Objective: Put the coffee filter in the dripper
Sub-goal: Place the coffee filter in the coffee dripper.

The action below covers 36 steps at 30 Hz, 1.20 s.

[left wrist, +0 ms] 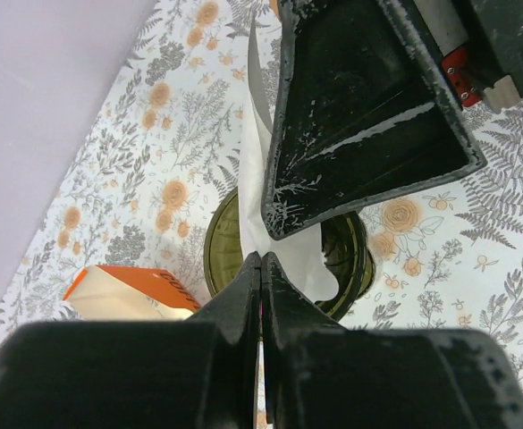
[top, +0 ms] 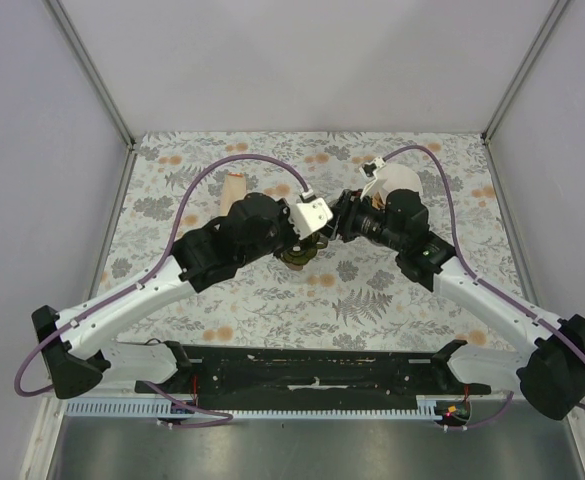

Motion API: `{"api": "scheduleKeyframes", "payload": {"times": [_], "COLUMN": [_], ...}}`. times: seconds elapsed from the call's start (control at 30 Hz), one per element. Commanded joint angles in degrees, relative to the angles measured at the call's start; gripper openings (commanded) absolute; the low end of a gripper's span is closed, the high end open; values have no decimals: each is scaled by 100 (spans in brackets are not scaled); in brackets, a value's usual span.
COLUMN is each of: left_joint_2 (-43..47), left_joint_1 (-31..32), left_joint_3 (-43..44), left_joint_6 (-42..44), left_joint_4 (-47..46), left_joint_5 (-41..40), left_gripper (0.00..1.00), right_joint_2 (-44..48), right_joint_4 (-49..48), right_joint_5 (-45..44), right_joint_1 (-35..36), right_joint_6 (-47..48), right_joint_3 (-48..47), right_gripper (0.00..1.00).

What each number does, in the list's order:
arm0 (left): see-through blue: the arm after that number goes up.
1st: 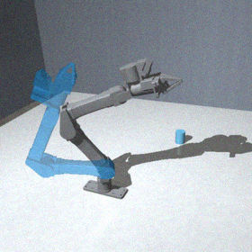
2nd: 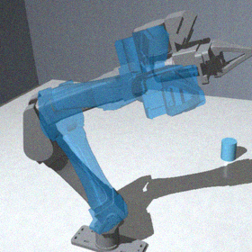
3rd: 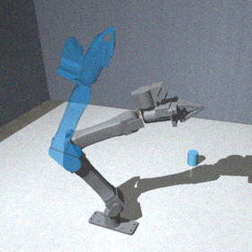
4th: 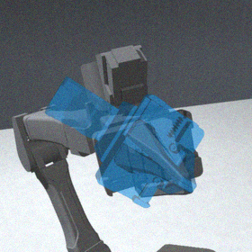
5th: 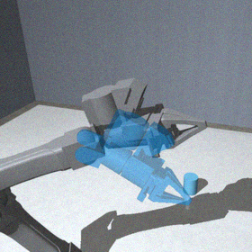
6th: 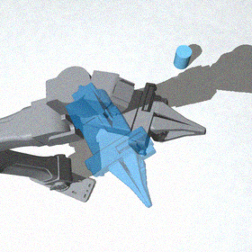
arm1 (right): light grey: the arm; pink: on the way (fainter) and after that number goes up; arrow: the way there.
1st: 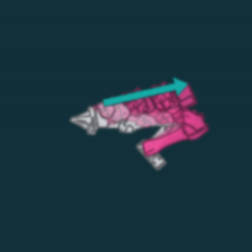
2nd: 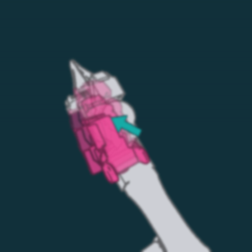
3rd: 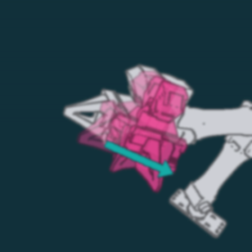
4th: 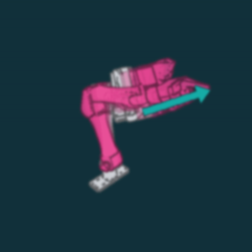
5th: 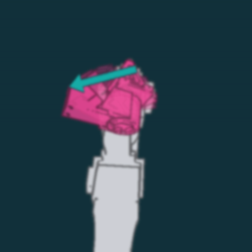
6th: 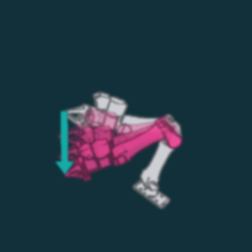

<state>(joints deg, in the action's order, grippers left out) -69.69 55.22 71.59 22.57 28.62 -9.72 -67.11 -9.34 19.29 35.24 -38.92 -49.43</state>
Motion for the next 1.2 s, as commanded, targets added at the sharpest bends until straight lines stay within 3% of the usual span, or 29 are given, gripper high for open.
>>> {"api": "scheduleKeyframes", "payload": {"times": [0.0, 0.37, 0.4, 0.5, 0.57, 0.7, 0.87, 0.93, 1.0, 1.17], "left_joint_2": [149, 192, 210, 237, 289, 360, 342, 264, 141, -9], "left_joint_1": [94, 296, 348, 393, 384, 393, 393, 393, 393, 393], "left_joint_3": [-84, -57, -75, -67, -93, -180, -190, -181, -128, 153], "left_joint_6": [327, 520, 590, 731, 915, 1354, 1549, 1575, 1628, 1540], "left_joint_4": [-419, -708, -778, -989, -1147, -1639, -1773, -1728, -1702, -1457], "left_joint_5": [-303, -575, -619, -873, -1101, -1480, -1402, -1480, -1673, -1595], "left_gripper": [2, 2, 2, 2, 2, 2, 3, 22, 35, 46], "right_joint_2": [-39, -416, -469, -478, -391, -302, -408, -417, -434, -408], "right_joint_4": [-129, -797, -884, -938, -833, -771, -823, -754, -587, -288], "right_joint_5": [-329, -101, -118, -293, -521, -777, -672, -724, -786, -865], "right_joint_1": [0, 53, 53, 53, 53, 44, 70, 140, 211, 290], "right_joint_6": [-301, -731, -775, -872, -837, -697, -617, -486, -319, -55], "right_joint_3": [-216, -295, -313, -295, -226, -128, -295, -453, -628, -866], "right_gripper": [53, 46, 42, 14, 1, 0, 0, 0, 0, 0]}}
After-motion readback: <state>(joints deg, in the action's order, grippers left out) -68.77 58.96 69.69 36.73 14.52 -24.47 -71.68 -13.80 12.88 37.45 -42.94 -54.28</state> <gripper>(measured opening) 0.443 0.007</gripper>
